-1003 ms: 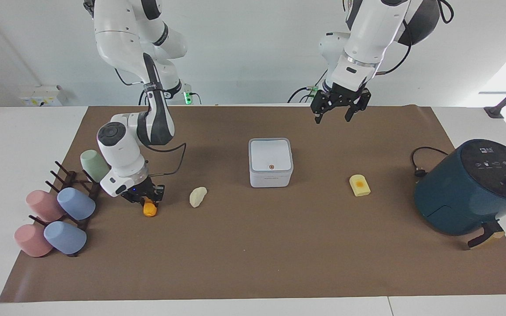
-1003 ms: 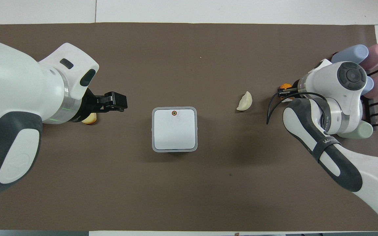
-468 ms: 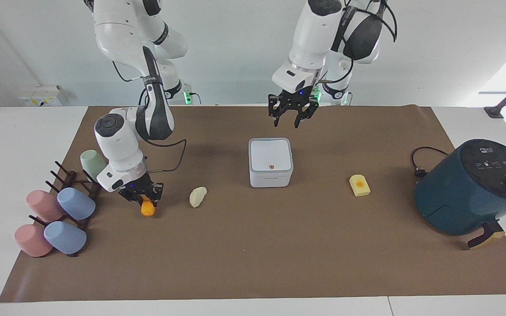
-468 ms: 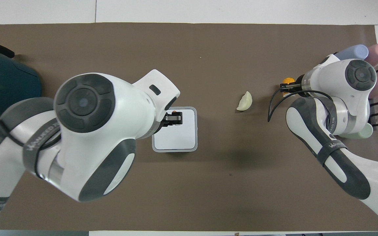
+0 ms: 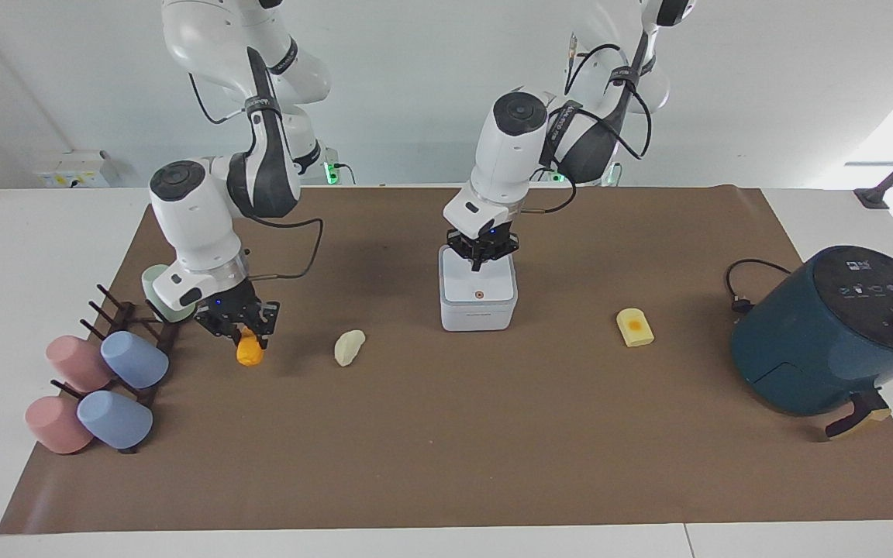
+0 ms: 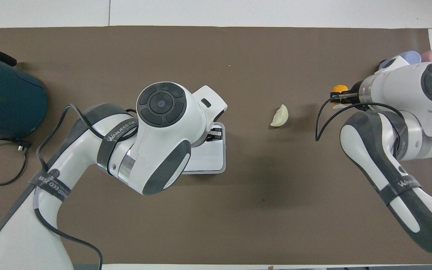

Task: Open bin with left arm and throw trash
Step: 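Grip the white bin lid with the left gripper and lift it off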

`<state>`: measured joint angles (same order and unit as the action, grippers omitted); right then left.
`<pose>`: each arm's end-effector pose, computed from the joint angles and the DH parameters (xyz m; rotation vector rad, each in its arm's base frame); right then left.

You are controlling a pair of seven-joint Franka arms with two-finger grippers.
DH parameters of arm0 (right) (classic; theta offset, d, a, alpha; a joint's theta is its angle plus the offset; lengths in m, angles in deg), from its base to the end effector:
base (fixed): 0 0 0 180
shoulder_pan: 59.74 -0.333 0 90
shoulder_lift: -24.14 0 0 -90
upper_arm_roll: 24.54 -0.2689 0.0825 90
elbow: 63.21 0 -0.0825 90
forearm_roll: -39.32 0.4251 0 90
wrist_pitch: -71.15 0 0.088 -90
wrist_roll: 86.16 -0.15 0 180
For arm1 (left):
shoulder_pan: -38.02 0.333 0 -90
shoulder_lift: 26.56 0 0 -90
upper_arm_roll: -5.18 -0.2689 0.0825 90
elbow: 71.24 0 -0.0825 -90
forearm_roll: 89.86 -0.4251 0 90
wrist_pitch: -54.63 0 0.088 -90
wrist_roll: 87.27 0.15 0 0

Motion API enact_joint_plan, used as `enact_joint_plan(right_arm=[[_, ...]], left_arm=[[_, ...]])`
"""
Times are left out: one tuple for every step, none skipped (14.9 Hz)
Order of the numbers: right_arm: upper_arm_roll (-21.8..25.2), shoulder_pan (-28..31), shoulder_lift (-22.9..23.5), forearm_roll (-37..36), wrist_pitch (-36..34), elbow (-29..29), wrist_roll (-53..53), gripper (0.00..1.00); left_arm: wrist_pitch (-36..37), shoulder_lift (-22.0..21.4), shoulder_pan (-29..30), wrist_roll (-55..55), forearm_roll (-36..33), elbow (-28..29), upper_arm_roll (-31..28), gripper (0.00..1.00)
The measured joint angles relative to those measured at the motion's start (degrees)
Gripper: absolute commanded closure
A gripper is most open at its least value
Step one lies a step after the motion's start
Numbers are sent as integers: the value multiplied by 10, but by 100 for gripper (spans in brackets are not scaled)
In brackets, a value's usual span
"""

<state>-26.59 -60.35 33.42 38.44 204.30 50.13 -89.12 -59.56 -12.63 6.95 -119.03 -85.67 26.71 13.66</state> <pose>0.6406 0.0289 0.2941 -3.1257 -0.0051 -0.2884 0.5095 -0.4259 0.3481 3.0291 -0.1551 -0.0384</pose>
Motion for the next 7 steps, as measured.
enact_joint_plan(right_arm=[[0,0,-14,0,-16,0,0,100],[0,0,-28,0,-31,0,0,100],[0,0,-39,0,-42,0,0,100],[0,0,-50,0,-50,0,0,100],[-1,-1,-60,0,-58,0,0,100],[-1,-1,-70,0,-73,0,0,100],[-1,-3,-82,0,-89,0,0,100]], left_arm=[[-7,4,0,0,0,3,0,100],[-12,7,0,0,0,6,0,100],[-15,9,0,0,0,9,0,100],[-19,10,0,1,0,13,-1,100],[-21,11,0,2,0,16,-1,100],[-24,12,0,3,0,20,-1,100],[-31,13,0,3,0,27,-1,100]])
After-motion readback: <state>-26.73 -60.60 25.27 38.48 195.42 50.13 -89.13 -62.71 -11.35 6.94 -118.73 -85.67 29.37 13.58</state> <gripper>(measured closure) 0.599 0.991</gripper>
